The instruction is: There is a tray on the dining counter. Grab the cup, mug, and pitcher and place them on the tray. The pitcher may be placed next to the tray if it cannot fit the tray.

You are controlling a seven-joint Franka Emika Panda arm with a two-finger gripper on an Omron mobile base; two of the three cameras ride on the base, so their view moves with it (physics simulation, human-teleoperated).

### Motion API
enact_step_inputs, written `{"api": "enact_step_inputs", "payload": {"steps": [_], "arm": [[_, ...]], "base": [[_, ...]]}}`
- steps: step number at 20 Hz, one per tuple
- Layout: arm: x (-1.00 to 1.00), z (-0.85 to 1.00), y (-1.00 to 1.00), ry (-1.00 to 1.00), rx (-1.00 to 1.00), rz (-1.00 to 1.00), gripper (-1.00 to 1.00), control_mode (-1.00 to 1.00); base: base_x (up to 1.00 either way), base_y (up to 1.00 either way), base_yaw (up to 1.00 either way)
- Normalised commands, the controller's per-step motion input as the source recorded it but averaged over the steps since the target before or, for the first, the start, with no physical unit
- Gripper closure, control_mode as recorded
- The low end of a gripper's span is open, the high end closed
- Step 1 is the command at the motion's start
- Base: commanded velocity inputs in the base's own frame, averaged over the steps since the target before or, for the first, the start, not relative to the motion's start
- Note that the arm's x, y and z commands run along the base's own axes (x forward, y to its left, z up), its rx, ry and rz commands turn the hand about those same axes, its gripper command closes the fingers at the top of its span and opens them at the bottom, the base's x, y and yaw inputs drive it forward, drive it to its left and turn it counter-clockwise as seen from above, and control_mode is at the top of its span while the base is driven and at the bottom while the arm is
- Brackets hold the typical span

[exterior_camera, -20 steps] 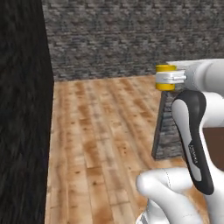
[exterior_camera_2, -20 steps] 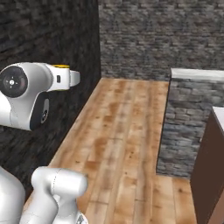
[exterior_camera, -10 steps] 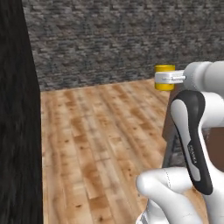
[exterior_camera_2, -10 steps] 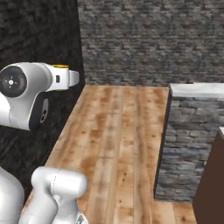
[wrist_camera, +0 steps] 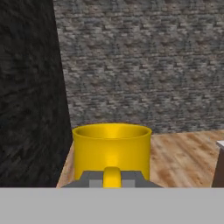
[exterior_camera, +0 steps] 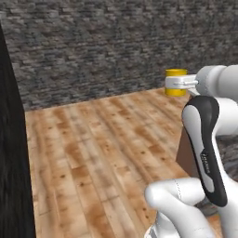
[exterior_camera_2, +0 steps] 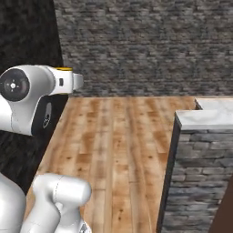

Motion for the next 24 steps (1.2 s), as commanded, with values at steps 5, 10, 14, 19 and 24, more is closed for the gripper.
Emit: {"api": "enact_step_inputs", "payload": {"steps": [5, 10, 14, 19, 24], "arm": [[0.00, 0.00, 0.00, 0.00, 0.00, 0.00, 1.00, 1.00], [0.00, 0.00, 0.00, 0.00, 0.00, 0.00, 1.00, 1.00], [0.00, 0.00, 0.00, 0.00, 0.00, 0.00, 1.00, 1.00], [0.00, 0.00, 0.00, 0.00, 0.00, 0.00, 1.00, 1.00], [0.00, 0.00, 0.00, 0.00, 0.00, 0.00, 1.00, 1.00]], "base": [[1.00, 0.66, -0.16], [1.00, 0.74, -0.20], [0.97, 0.74, -0.22], [0.93, 0.74, -0.28], [0.90, 0.63, -0.39]]}}
